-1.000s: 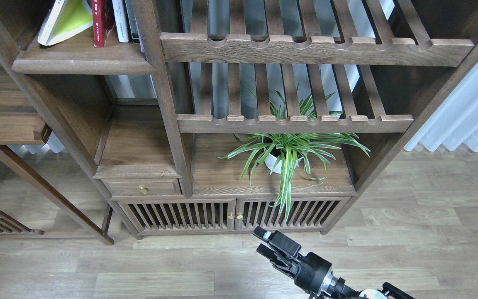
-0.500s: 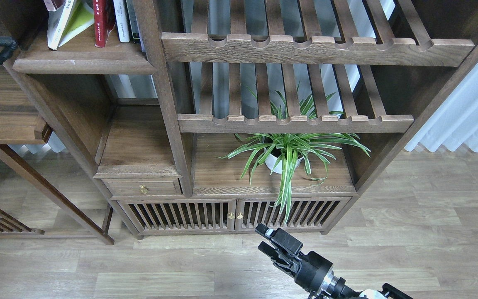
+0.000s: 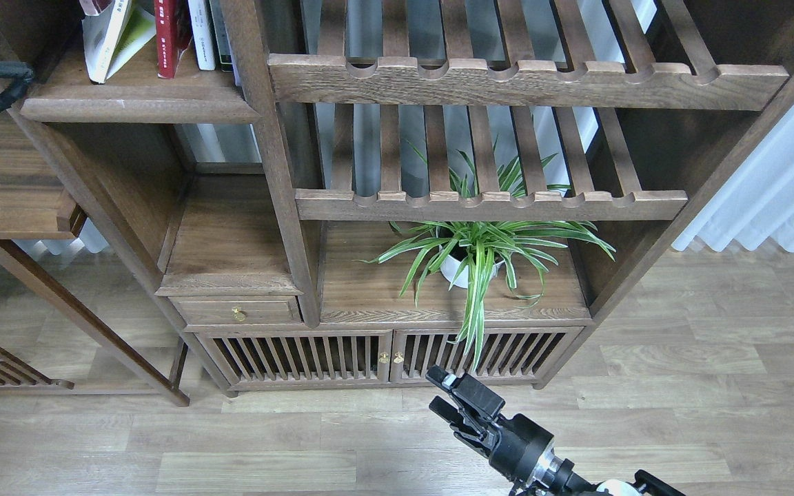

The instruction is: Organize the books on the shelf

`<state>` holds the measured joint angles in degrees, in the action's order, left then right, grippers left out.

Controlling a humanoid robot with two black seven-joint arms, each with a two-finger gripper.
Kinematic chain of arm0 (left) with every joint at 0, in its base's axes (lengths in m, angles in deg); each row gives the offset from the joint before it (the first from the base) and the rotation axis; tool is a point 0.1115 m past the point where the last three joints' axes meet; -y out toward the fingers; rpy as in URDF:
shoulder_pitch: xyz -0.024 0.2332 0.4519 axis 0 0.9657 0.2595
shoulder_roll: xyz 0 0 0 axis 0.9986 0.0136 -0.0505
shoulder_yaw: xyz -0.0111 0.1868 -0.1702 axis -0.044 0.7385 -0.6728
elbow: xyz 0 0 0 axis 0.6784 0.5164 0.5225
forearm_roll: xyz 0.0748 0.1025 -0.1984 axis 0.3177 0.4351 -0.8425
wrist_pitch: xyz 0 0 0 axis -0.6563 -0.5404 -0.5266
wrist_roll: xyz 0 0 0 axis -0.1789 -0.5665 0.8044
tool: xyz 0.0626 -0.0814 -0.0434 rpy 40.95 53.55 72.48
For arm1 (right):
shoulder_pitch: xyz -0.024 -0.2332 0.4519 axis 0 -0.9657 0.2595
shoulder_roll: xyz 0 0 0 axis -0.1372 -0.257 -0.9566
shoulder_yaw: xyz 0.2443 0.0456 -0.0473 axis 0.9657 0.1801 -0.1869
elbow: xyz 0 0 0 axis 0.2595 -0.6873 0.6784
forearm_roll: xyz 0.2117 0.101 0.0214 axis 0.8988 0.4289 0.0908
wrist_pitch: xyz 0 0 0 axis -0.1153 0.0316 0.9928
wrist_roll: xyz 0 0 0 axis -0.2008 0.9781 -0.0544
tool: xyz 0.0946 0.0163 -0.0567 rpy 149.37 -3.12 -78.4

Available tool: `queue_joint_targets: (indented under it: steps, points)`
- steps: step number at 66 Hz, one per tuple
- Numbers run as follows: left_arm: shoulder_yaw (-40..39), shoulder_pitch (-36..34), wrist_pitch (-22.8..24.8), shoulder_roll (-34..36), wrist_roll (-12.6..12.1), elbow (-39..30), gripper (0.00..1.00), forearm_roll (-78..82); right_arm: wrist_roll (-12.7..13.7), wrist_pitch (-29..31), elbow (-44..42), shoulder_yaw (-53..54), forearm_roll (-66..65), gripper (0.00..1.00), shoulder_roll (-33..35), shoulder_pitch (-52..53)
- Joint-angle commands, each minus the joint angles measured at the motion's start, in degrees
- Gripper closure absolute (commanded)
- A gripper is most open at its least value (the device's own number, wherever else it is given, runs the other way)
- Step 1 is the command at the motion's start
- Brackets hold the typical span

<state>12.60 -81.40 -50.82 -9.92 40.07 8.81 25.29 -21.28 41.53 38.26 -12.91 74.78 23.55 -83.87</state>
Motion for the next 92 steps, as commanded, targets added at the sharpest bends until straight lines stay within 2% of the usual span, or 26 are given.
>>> queue_joint_targets:
  steps: [1,10,11,14,29,40,58,59,60,71,80,83,92]
  points:
    - [0.5,0.0,0.0,-0.3,-0.3,-0.1,0.68,0.0,0.0,0.0,0.0,0.0,0.2,0.01,0.0,0.0]
    - [0.6,0.0,0.0,-0.3,-0.3,-0.2,0.6,0.0,0.0,0.0,0.0,0.0,0.3,0.01,0.0,0.0]
    - [0.6,0.0,0.0,-0.3,-0.3,-0.2,0.52,0.0,-0.1,0.0,0.0,0.0,0.3,0.01,0.0,0.0]
    - [0.6,0.1,0.0,-0.3,-0.3,-0.3,0.47,0.0,-0.3,0.0,0.0,0.0,0.3,0.01,0.0,0.0]
    - [0.4,0.7,0.0,0.0,-0.2,-1.7,0.42,-0.5,-0.3,0.0,-0.1,0.0,0.3,0.01,-0.1,0.1]
    - [-0.6,3.5,0.0,0.7,-0.9,-6.6,0.42,-2.0,-0.6,0.0,-0.1,0.4,1.0,0.01,-0.1,0.4]
    - [-5.7,10.9,0.0,7.4,-7.5,-22.5,0.41,-5.1,-2.0,0.0,-0.2,2.3,1.3,0.01,0.0,0.5]
    - [-6.7,11.6,0.0,7.9,-8.0,-24.0,0.41,-5.1,-2.0,0.0,-0.2,2.3,1.3,0.01,-0.1,0.4]
    - [-9.3,13.3,0.0,9.5,-9.9,-27.8,0.41,-5.1,-1.9,0.0,-0.1,2.3,1.3,0.01,-0.1,0.4]
    - [-15.6,20.3,0.0,12.2,-14.7,-37.3,0.41,-5.3,-1.9,0.0,0.0,2.3,1.2,0.01,-0.2,0.4]
    - [-21.7,28.9,0.0,12.3,-19.1,-43.7,0.41,-5.3,-1.9,0.0,0.0,2.3,1.2,0.01,-0.3,0.5]
    - [-24.7,33.7,0.0,12.3,-20.7,-46.4,0.4,-5.3,-1.9,0.0,0.0,2.3,1.2,0.01,-0.4,0.5]
    - [-32.2,46.4,0.0,12.1,-22.2,-51.5,0.37,-5.3,-1.8,0.0,0.0,2.2,1.1,0.01,-0.4,0.5]
